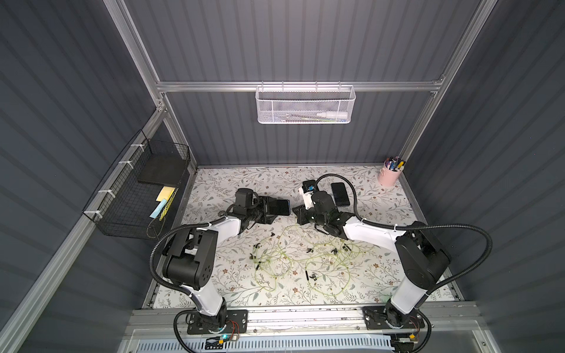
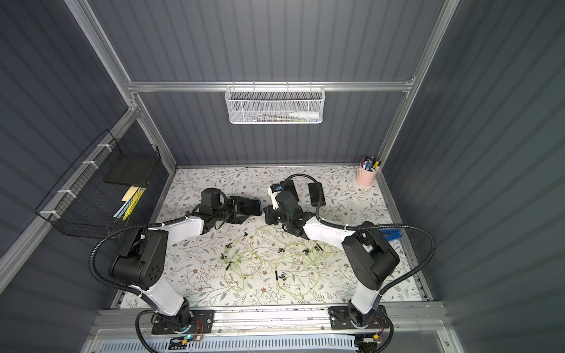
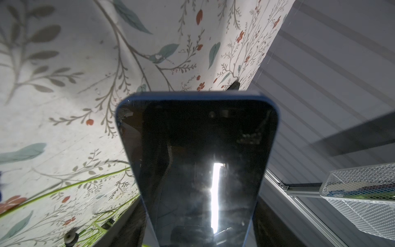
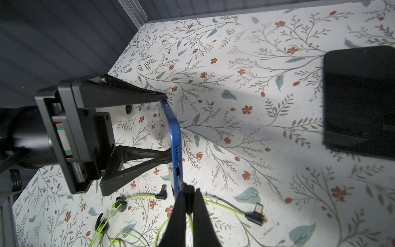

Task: Plug wired earphones into phones
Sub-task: Insert the wired earphone into the phone.

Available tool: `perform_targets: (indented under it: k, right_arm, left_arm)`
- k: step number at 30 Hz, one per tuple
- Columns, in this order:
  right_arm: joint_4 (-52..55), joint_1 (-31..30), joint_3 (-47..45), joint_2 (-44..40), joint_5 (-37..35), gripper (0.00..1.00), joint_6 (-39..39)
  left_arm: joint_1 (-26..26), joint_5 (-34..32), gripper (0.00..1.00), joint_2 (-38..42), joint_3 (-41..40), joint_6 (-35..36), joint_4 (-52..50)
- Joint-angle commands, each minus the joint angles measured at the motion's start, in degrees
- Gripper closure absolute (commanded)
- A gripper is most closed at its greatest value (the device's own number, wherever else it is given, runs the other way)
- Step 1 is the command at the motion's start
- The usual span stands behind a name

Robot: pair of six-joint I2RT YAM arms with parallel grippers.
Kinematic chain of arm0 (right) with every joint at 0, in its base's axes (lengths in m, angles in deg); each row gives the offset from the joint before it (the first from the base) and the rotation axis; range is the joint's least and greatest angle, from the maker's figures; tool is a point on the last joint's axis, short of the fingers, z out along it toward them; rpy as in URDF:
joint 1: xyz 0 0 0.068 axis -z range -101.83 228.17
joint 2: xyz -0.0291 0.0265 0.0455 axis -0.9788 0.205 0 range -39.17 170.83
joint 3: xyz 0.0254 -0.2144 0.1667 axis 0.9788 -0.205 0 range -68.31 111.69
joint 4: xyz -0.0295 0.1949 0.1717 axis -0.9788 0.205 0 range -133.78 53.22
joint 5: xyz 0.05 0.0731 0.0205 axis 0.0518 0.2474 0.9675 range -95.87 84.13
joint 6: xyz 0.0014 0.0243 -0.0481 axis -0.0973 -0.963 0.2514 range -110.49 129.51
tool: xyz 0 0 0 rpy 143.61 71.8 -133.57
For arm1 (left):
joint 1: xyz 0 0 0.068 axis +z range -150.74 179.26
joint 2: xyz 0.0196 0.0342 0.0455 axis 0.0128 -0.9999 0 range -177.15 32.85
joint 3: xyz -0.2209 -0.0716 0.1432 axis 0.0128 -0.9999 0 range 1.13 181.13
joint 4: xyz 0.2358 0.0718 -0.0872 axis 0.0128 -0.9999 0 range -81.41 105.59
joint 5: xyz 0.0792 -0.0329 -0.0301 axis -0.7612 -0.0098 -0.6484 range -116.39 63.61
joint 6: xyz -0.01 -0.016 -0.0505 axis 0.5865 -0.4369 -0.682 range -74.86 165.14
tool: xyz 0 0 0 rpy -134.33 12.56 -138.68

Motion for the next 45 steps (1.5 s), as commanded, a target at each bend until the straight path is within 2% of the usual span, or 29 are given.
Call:
perform_targets:
  k: [1,28,42,45]
  right_arm:
    - [-0.67,-0.35,0.96,0.88,-0.21,1.0,-0.11]
    - [-0.04,-0.25,3.43,2.29,-1.95,1.0,1.08]
    - [-0.48,-0.26,5.42,4.94,2.46,1.0,1.6]
    - [-0.38,-0.29,6.1,5.58,3.25,0.97,1.3]
  left_arm:
    - [-0.34,0.89,1.0,1.11,0.85,-0.3,2.29]
    - [-0.46,1.12,1.0,1.74,-0.29,-0.13,2.31]
    - [-1.44,1.39,1.0,1.04,0.94,-0.39,2.72]
    - [-1.6,1.47,1.0,0.64,1.21,-0.34,2.86]
